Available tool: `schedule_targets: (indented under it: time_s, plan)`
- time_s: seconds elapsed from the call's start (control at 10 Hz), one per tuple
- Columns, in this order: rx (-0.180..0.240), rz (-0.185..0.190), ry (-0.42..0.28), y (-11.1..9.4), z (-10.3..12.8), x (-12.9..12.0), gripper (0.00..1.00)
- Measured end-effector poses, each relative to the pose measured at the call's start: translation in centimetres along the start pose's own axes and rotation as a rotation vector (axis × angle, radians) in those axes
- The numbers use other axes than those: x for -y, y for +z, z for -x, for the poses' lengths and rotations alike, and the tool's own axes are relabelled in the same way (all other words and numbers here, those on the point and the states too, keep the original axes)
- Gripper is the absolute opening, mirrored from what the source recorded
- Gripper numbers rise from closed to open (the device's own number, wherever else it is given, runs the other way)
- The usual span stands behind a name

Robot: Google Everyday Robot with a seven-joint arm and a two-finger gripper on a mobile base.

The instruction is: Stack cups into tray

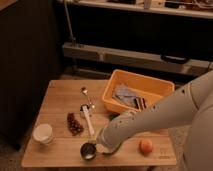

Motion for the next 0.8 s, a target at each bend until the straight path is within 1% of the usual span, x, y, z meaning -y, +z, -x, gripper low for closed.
schedule_targets:
  time_s: [0.2,0.4,0.6,0.7,0.8]
  plan:
    - [0.011,0.029,-0.008,0.0,0.9,-0.7,0.68]
    - [0.012,0.061,-0.022,-0.3,1.2,-1.2,0.68]
    - [0.009,0.093,-0.036,-1.5,0.6,-1.9,0.68]
    - [0.004,0.109,-0.044,-2.8,-0.1,-2.2,0.68]
    - [-0.008,0.111,-0.053,-3.8,-0.9,-2.4,0.68]
